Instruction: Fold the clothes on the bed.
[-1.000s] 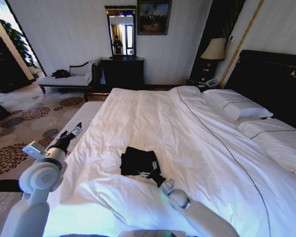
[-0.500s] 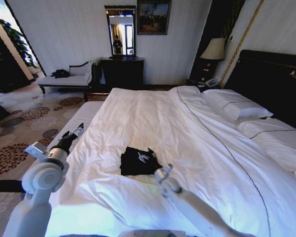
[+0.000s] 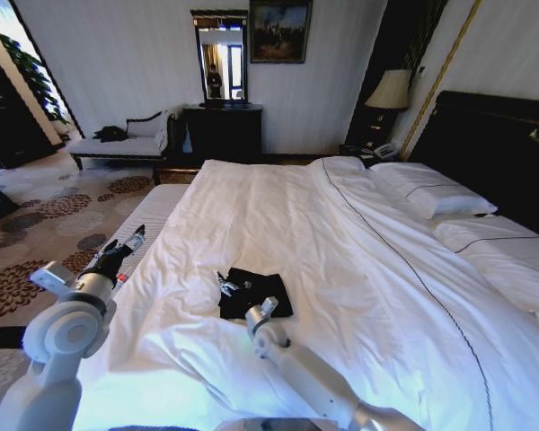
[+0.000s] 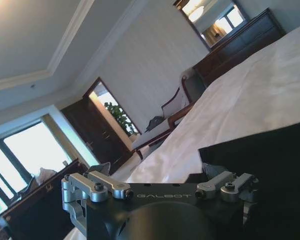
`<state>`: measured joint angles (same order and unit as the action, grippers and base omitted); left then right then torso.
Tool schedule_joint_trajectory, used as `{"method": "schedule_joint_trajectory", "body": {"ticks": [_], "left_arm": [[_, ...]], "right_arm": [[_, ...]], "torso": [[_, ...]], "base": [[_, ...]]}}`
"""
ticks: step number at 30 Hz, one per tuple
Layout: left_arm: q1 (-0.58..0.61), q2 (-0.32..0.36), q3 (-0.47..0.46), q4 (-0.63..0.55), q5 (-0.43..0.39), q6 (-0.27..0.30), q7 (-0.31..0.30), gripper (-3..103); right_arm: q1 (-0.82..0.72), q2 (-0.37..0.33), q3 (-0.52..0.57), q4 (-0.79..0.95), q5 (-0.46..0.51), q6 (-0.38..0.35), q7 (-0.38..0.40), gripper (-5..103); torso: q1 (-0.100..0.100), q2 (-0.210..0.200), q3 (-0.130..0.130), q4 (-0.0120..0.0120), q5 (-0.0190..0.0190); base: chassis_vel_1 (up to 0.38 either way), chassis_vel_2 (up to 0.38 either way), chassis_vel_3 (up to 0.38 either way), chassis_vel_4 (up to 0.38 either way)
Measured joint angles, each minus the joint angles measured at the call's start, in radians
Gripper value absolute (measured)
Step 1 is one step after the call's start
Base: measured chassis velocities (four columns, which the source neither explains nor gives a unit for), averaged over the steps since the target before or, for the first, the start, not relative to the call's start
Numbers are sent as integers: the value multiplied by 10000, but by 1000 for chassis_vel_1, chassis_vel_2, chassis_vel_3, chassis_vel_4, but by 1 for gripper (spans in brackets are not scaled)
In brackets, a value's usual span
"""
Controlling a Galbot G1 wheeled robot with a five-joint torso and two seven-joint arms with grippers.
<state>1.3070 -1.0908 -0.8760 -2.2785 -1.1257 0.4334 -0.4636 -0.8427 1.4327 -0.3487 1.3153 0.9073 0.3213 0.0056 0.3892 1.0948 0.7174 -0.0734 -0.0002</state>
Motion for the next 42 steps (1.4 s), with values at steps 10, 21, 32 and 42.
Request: {"method": "schedule_joint_trajectory", "body": {"ticks": [10, 21, 32, 42], "left_arm": [[128, -60, -108, -40, 27, 6, -20, 100], [475, 339, -259, 1122, 1, -135, 10, 100], [2951, -212, 1175, -725, 3754, -1767, 690, 100], [5343, -583, 2618, -2096, 6506, -2759, 1248, 100]], "right_arm": [[17, 47, -642, -108, -460, 482, -387, 100], [-299, -3218, 1464, 2630, 155, 561, -1119, 100], [-4322, -4998, 7751, 5918, -2412, -269, 2053, 100], [-8806, -3682, 9551, 10024, -4395, -1555, 3907, 100]], "torso": [[0, 0, 1, 1, 3], [1, 0, 0, -2, 3], [-1, 0, -2, 0, 8], [-4, 1, -3, 0, 6]], "base": [[0, 0, 0, 0], [0, 0, 0, 0], [0, 0, 0, 0], [0, 0, 0, 0]]}}
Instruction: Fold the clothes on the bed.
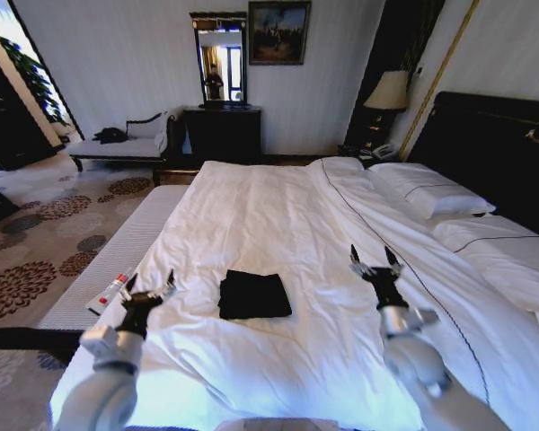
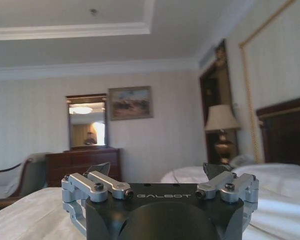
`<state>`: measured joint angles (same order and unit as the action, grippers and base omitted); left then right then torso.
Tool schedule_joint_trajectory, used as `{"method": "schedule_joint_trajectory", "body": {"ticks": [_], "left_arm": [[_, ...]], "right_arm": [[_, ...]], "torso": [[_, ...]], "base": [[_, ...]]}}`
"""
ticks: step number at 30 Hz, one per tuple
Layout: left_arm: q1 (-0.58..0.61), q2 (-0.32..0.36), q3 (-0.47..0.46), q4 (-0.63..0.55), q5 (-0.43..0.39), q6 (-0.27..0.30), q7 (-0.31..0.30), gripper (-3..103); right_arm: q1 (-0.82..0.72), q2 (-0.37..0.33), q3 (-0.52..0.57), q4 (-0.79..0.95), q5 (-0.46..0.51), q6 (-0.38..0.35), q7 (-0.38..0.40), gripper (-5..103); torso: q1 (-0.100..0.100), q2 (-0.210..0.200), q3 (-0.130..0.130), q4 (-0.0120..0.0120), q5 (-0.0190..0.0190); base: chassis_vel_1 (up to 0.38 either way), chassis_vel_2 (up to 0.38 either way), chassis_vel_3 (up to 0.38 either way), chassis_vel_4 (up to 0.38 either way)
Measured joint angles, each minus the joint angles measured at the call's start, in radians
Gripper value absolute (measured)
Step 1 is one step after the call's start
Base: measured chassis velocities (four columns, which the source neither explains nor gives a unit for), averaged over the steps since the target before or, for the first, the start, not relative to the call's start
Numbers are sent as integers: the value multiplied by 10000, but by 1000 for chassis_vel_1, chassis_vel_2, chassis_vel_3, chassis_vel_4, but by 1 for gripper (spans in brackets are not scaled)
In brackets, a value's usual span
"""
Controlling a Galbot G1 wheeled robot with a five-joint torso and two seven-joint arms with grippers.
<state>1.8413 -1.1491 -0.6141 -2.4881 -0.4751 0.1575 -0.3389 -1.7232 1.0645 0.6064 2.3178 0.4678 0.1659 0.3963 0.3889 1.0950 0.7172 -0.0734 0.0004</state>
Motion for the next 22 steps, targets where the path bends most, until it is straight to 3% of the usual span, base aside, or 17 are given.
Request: {"method": "schedule_joint_trajectory", "body": {"ticks": [5, 10, 22], "left_arm": [[420, -91, 386, -170, 430, -55, 56, 100], [519, -143, 523, -170, 606, -93, 138, 100], [499, -150, 519, -145, 599, -87, 147, 100]], "right_arm": [[-870, 27, 317, 1119, 58, -882, 630, 100], [-1163, -338, 662, 1821, 1121, -1571, 720, 100], [-1130, -401, 656, 1898, 1441, -1723, 616, 100]], "torso": [[-1, 1, 0, 0, -4], [3, 0, 3, 1, -5], [4, -1, 3, 0, -4]], "base": [[0, 0, 0, 0], [0, 0, 0, 0], [0, 0, 0, 0]]}}
